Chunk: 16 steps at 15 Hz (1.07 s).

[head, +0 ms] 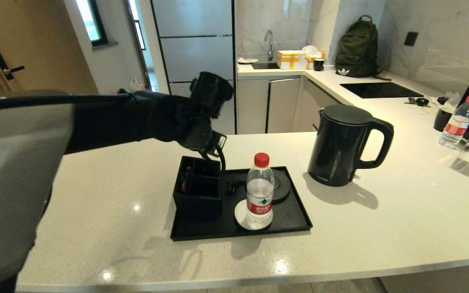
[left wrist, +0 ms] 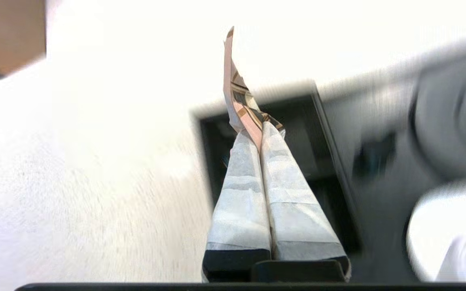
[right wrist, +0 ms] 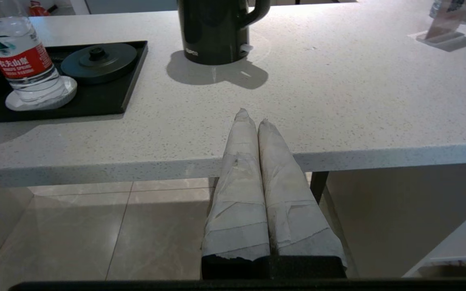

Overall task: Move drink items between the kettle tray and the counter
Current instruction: Place it on the left

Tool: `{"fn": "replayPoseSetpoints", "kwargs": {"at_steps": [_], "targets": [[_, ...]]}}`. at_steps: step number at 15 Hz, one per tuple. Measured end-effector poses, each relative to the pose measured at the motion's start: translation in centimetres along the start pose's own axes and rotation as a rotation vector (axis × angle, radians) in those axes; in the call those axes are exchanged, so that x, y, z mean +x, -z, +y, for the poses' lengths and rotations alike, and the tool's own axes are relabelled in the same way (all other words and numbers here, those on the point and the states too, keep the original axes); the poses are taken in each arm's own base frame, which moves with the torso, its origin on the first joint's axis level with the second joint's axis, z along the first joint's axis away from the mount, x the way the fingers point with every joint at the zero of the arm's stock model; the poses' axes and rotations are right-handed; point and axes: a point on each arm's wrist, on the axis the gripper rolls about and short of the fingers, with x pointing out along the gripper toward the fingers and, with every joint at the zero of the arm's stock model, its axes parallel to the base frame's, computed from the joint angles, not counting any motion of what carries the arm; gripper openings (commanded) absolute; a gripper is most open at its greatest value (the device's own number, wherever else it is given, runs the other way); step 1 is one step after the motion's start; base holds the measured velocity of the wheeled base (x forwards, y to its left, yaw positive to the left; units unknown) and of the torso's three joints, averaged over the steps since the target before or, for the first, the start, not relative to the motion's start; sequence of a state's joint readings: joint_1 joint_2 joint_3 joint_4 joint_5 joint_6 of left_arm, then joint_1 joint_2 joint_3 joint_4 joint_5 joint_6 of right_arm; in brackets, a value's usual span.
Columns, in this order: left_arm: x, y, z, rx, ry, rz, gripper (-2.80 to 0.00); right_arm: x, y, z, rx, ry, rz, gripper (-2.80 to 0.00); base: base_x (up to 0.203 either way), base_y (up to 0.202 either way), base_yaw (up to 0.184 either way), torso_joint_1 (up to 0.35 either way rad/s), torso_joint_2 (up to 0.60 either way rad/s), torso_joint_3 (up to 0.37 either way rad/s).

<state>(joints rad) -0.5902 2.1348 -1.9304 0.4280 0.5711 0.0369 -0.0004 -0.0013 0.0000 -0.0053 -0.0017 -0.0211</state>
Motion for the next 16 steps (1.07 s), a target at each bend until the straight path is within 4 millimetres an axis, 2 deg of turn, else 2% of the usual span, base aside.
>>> {"fn": "replayPoseSetpoints", "kwargs": {"at_steps": [2, 4, 6, 8, 11, 12, 14, 16], "targets": [[-2.1, -1.4, 3.0, -0.126, -0.05, -0.065, -2.8, 0.0, 0.0, 0.0, 0.0, 0.001, 0.0, -2.8, 0.0, 0.0, 0.0, 0.0, 0.0, 0.0], [-4.0, -1.6, 7.1, -0.258, -0.145, -0.062, -2.8, 0.0, 0.0, 0.0, 0.0, 0.0, 0.0, -2.8, 0.0, 0.0, 0.0, 0.0, 0.0, 0.0], [-5.4, -0.8, 10.9, -0.37, -0.225, -0.02, -2.8, 0.0, 0.0, 0.0, 0.0, 0.0, 0.0, -2.8, 0.0, 0.0, 0.0, 0.0, 0.0, 0.0], [-6.6, 0.8, 13.3, -0.44, -0.279, 0.055, -2.8, 0.0, 0.0, 0.0, 0.0, 0.0, 0.0, -2.8, 0.0, 0.0, 0.0, 0.0, 0.0, 0.0], [-7.2, 4.7, 15.3, -0.499, -0.355, 0.217, -2.8, 0.0, 0.0, 0.0, 0.0, 0.0, 0.0, -2.8, 0.0, 0.0, 0.0, 0.0, 0.0, 0.0], [-7.6, 5.3, 15.7, -0.518, -0.365, 0.233, -2.8, 0.0, 0.0, 0.0, 0.0, 0.0, 0.0, -2.8, 0.0, 0.0, 0.0, 0.0, 0.0, 0.0], [-7.8, 6.6, 15.7, -0.54, -0.34, 0.259, -2.8, 0.0, 0.0, 0.0, 0.0, 0.0, 0.0, -2.8, 0.0, 0.0, 0.0, 0.0, 0.0, 0.0], [-6.6, 9.8, 14.8, -0.531, -0.285, 0.363, -2.8, 0.0, 0.0, 0.0, 0.0, 0.0, 0.0, -2.8, 0.0, 0.0, 0.0, 0.0, 0.0, 0.0]]}}
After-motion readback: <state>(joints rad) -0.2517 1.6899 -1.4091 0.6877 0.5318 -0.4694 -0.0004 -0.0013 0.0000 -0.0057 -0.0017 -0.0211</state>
